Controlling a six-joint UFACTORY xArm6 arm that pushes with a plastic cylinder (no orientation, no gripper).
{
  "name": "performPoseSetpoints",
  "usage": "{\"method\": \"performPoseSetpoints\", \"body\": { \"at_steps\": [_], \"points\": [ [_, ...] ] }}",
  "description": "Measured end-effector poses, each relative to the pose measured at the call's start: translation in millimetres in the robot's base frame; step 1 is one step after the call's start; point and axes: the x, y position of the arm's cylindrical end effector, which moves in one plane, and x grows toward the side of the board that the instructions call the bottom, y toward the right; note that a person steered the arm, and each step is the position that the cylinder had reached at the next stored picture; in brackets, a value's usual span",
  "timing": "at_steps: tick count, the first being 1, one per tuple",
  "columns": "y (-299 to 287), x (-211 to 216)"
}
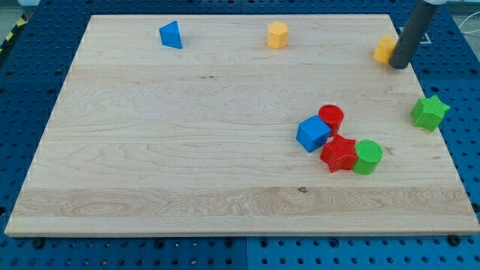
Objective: Move your arm closer to the green circle
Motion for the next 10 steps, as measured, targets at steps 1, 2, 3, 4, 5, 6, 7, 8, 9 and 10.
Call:
{"method": "performPoseSetpoints", "body": {
  "at_steps": [1, 2, 3, 4, 5, 6, 7, 8, 9, 10],
  "points": [
    [-12.9, -21.8],
    [-16.5, -31.4],
    [-13.8, -33.0],
    [-12.8, -22.1],
    [-11.8, -21.4],
    [0.5, -21.1],
    [2.8, -21.1],
    [4.8, -21.1],
    [4.9, -20.9],
    [4.9, -20.6]
  ]
}}
